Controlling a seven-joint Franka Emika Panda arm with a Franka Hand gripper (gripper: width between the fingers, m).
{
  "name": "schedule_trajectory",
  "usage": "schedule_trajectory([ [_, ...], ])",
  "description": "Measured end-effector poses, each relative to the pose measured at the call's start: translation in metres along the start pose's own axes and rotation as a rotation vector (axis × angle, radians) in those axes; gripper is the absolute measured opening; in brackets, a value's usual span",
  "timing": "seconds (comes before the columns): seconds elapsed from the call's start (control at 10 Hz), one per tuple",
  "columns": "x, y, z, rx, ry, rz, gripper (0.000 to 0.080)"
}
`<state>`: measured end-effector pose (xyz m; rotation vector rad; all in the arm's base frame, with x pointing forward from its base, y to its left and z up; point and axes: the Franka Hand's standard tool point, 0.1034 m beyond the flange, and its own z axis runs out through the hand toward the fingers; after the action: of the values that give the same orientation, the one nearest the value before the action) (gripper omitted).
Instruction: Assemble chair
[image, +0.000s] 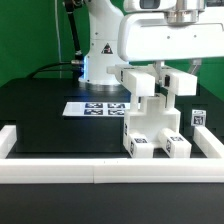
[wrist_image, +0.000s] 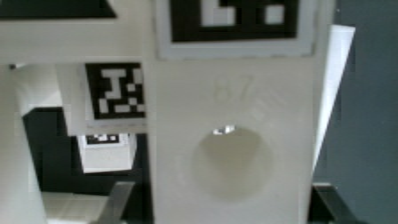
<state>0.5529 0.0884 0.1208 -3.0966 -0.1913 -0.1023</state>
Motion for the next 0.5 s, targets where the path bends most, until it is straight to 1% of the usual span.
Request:
schedule_trajectory([
  [0.5,0.0019,0.0024,-0.0002,-0.001,0.002,0.004,0.029],
])
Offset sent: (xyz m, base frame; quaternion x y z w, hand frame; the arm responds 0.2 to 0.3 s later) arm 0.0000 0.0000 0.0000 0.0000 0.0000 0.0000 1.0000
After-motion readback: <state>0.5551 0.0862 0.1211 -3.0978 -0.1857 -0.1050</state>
